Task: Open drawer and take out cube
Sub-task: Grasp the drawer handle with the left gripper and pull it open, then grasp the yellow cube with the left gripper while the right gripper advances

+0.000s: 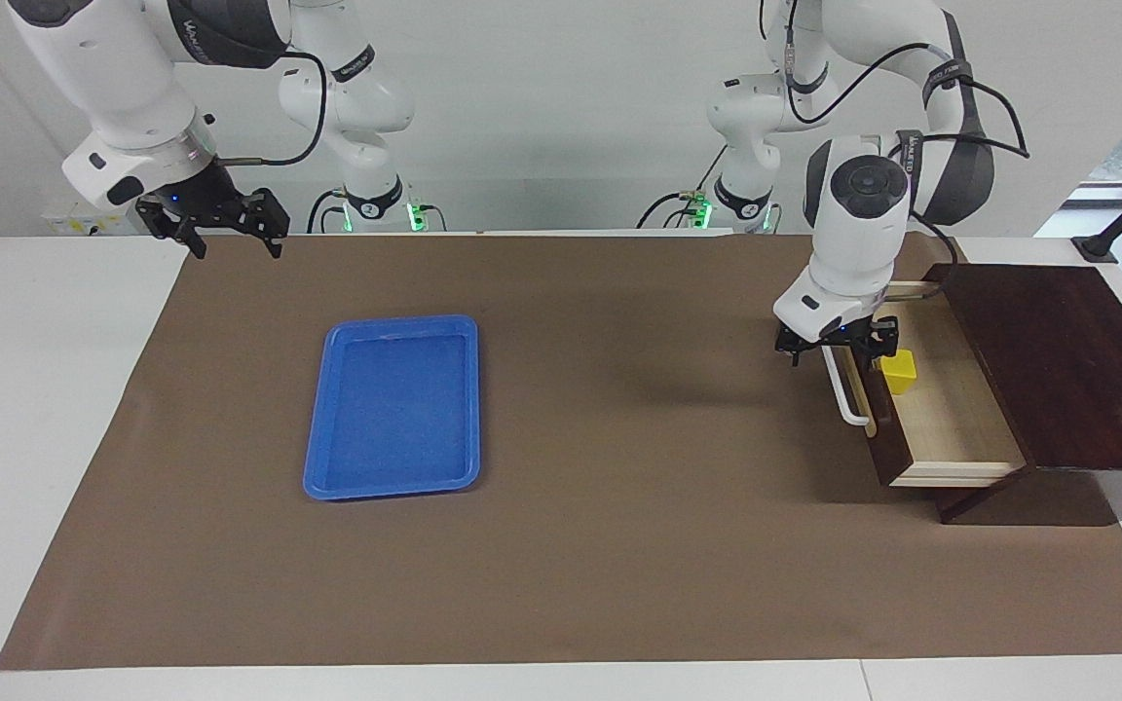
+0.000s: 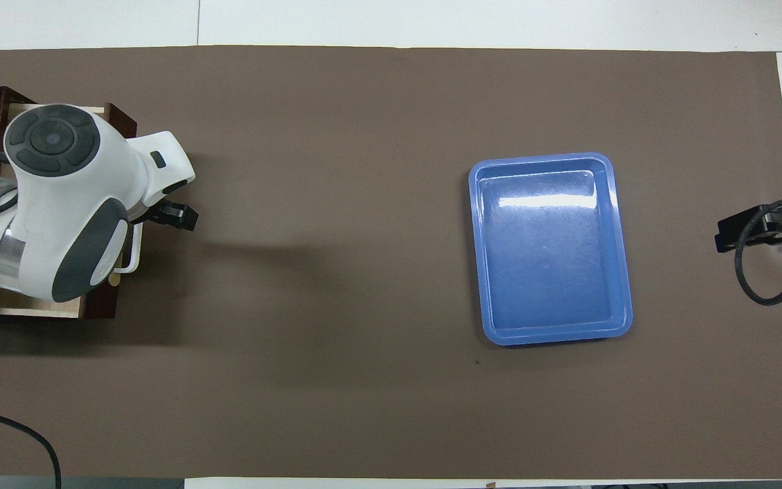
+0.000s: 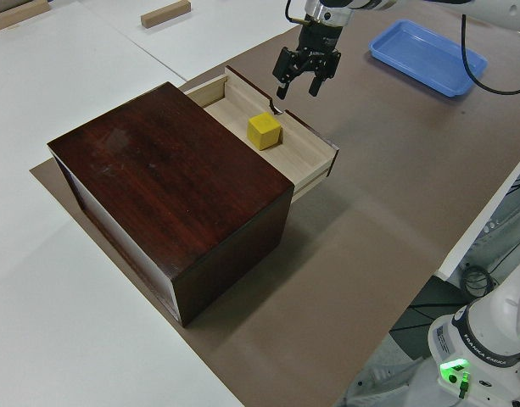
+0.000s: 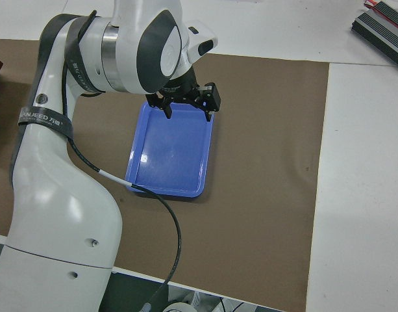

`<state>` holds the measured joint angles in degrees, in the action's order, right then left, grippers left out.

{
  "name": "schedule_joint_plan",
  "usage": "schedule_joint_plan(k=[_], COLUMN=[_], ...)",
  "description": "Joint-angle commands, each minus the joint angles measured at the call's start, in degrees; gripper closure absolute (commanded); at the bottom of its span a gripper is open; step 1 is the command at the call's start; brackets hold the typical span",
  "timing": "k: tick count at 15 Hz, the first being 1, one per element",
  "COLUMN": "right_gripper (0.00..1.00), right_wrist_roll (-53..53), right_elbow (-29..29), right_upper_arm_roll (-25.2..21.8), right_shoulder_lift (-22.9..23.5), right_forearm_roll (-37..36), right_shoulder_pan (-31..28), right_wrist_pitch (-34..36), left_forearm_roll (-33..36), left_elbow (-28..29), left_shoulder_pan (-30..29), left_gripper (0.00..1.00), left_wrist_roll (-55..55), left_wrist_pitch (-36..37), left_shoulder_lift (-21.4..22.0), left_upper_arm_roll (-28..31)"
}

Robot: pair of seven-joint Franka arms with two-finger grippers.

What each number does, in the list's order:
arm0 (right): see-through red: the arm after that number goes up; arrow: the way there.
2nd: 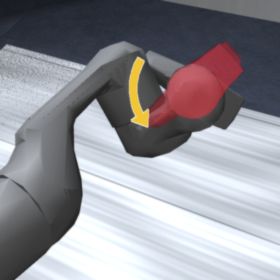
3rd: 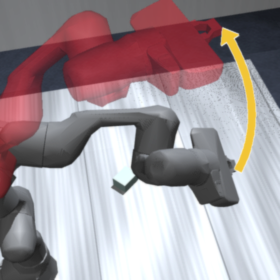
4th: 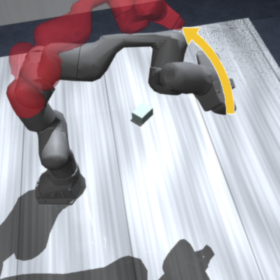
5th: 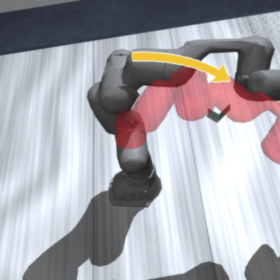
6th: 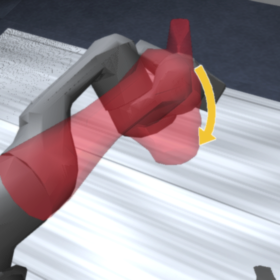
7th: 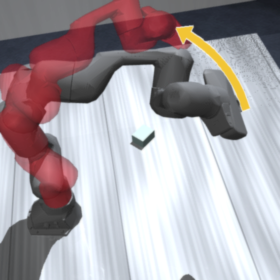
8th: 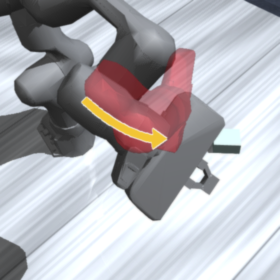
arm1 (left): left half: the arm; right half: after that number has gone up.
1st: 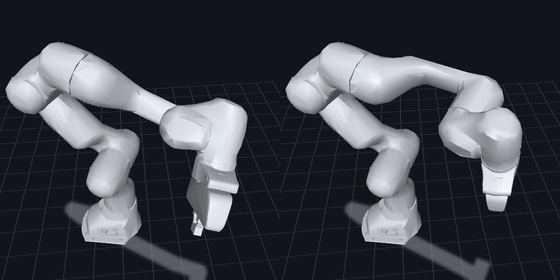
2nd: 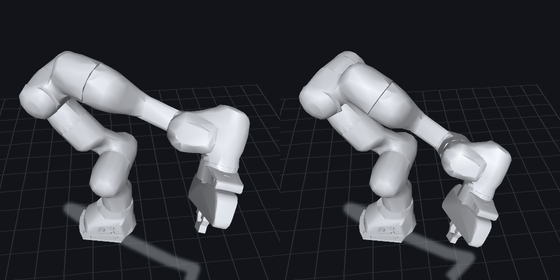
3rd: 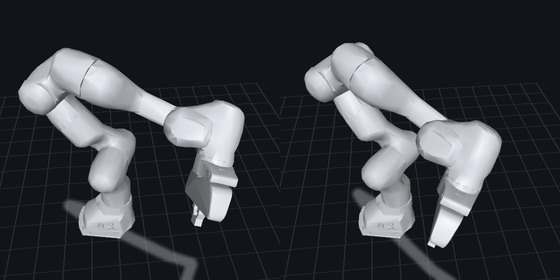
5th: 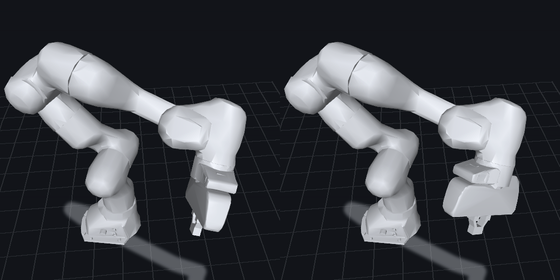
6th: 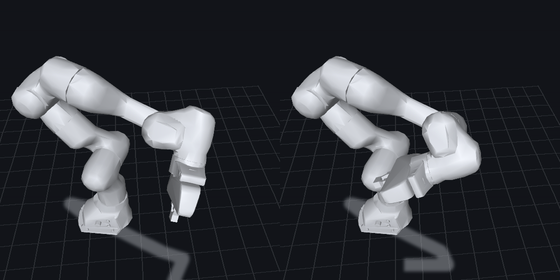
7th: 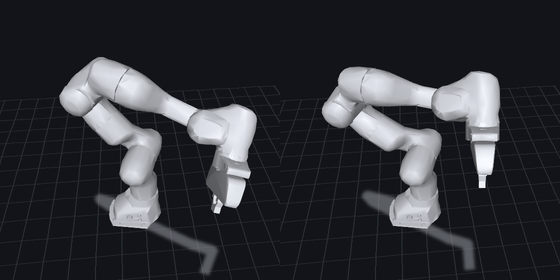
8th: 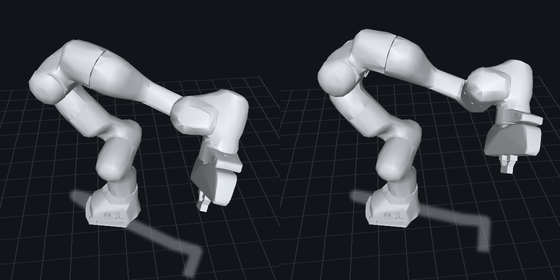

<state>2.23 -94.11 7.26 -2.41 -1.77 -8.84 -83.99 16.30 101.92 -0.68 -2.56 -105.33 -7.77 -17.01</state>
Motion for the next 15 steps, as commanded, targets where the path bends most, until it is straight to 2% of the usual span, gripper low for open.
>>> schedule_joint_plan(k=[1,3,4,6,8,12,15], right_gripper=[0.0,0.0,0.0,0.0,0.0,0.0,0.0], right_wrist_roll=[-1.34,-4.76,-5.3,-7.23,-10.04,-17.33,-24.53], right_elbow=[-1.95,-3.7,-4.84,-6.87,-8.28,-13.1,-15.66], right_upper_arm_roll=[0.39,0.47,0.47,0.47,0.47,0.47,0.47], right_shoulder_lift=[-1.45,-2.24,-2.94,-3.91,-4.44,-6.54,-7.43], right_forearm_roll=[0.62,0.71,0.8,0.98,2.63,3.88,6.33], right_shoulder_pan=[-0.38,-0.3,-0.3,-0.21,-0.12,1.8,2.78], right_wrist_pitch=[0.05,-0.21,-0.73,-1.7,-2.05,-4.33,-5.66], left_forearm_roll=[-5.56,-6.72,-7.07,-11.36,-11.99,-11.99,-11.99], left_elbow=[-7.51,-8.49,-8.06,-8.23,-7.79,-4.99,-1.04], left_shoulder_pan=[-0.01,-2.2,-5.18,-8.88,-12.75,-17.41,-18.3], left_gripper=[0.0,0.0,0.0,0.0,0.0,0.0,0.0], left_wrist_roll=[0.28,-1.21,-2.18,-2.89,-3.94,-15.71,-23.69], left_wrist_pitch=[6.53,8.65,8.66,8.74,8.66,7.87,5.51], left_shoulder_lift=[-0.41,1.78,3.27,3.9,4.25,5.83,7.42], left_upper_arm_roll=[0.84,1.19,1.1,1.28,1.19,1.28,1.19])
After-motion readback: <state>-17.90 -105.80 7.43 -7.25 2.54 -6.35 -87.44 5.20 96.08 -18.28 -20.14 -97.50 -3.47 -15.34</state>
